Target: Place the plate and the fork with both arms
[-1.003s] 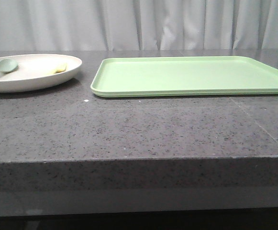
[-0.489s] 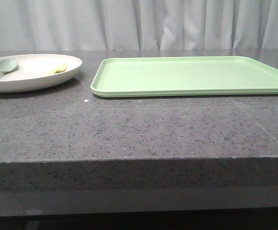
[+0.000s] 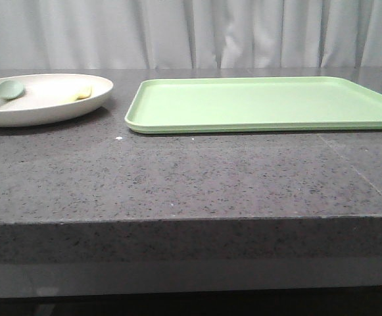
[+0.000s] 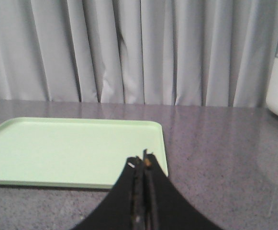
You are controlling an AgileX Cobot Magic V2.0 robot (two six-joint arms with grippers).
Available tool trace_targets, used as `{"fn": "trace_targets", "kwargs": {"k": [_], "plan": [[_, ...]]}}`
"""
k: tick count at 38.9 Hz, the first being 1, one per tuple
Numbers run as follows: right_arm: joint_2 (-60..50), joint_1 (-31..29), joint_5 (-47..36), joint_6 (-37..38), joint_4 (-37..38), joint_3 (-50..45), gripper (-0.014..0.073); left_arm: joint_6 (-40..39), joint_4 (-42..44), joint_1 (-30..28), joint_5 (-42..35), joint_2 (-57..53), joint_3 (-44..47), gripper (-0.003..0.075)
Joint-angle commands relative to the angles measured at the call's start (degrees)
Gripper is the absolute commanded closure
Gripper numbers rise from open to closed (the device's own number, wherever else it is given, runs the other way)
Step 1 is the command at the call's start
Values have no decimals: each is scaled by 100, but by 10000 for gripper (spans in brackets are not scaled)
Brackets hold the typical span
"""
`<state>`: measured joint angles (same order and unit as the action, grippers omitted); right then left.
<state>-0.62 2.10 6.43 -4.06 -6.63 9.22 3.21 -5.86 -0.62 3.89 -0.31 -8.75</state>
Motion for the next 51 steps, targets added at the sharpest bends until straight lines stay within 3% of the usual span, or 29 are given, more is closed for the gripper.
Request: {"fn": "trace_targets", "kwargs": {"k": [1,10,14,28,45,48,51], "plan": [[76,-15,182,-19,-27,748,661,-34,-33,44,-49,117,-843,738],[1179,-15,1005,-24,21,2035,661,-34,-33,44,1552,1117,-2488,738],[1654,-15,1074,-24,81,2260,661,-34,-42,44,1899,1529,-2830,738],[2686,-15,1062,-24,80,2290,661,-34,-88,44,1947,2400,-2862,738],[2751,-15,1087,-24,80,2290,660,-34,-87,44,1976,2594,-2836,738],[2751,-15,1087,-19,80,2290,622,-34,-87,33,1993,2594,-2836,720],[2751,-15,1064,-23,80,2290,468,-34,-87,33,1983,2594,-2836,624]]}}
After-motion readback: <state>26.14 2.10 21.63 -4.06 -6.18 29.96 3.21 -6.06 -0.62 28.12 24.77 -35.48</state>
